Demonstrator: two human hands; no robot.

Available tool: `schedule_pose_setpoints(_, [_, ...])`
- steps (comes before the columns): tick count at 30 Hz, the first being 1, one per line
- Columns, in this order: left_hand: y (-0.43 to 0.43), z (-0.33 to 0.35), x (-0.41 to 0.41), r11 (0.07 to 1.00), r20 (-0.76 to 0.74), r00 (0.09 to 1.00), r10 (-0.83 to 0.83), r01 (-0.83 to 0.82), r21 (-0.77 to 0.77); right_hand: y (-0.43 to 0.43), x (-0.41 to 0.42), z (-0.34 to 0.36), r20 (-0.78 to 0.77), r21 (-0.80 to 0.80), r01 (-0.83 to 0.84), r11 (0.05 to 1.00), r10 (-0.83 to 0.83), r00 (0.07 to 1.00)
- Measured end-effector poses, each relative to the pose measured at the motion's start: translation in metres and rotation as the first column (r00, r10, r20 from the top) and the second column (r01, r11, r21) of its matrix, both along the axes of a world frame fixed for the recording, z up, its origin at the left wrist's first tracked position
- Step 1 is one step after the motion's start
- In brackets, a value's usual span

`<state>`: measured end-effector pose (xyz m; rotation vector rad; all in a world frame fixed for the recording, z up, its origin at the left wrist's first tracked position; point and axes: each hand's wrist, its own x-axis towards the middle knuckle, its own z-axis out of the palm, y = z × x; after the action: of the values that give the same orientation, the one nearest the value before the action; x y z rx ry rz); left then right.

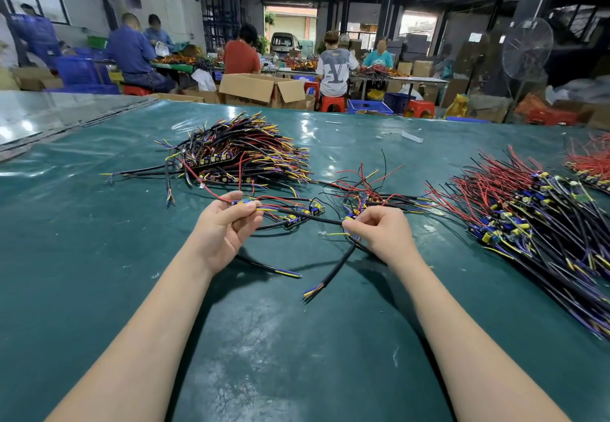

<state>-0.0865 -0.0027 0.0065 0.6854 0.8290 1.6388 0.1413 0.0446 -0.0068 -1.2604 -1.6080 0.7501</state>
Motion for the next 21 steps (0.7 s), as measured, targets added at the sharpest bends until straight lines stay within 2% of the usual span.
schedule_pose_setpoints(2, [0.001,0.001,-0.005,0.999,0.037,0.999,0.037,-0.037,-0.008,0.000,0.002,0.001,-0.263,-0.108,-0.180,0.978,0.147,0.954])
schedule_pose_setpoints(4, [0.001,0.000,-0.008,0.998,0.056,0.998,0.043,-0.041,-0.039,0.001,0.005,0.002,-0.392,-0.178,-0.314,0.933,0.225,0.892])
schedule_pose_setpoints(8, [0.001,-0.002,-0.011,0.995,0.051,0.999,-0.011,0.016,-0.095,-0.001,0.008,0.003,-0.447,-0.278,-0.432,0.858,0.283,0.849])
schedule_pose_setpoints(13, [0.004,-0.003,-0.010,0.992,0.008,1.000,0.018,-0.016,-0.124,-0.006,0.008,0.009,-0.546,-0.241,-0.562,0.791,0.368,0.753])
schedule_pose_setpoints(15, [0.004,-0.003,-0.011,0.990,-0.004,0.999,0.034,-0.035,-0.134,-0.007,0.007,0.010,-0.488,-0.254,-0.561,0.788,0.396,0.778])
schedule_pose_setpoints(18, [0.005,-0.005,-0.013,0.989,-0.021,0.999,0.041,-0.044,-0.142,-0.009,0.003,0.009,-0.288,-0.264,-0.505,0.822,0.432,0.854])
schedule_pose_setpoints(21, [0.006,-0.007,-0.014,0.986,-0.048,0.997,0.059,-0.066,-0.151,-0.011,0.000,0.010,-0.200,-0.233,-0.488,0.841,0.450,0.870])
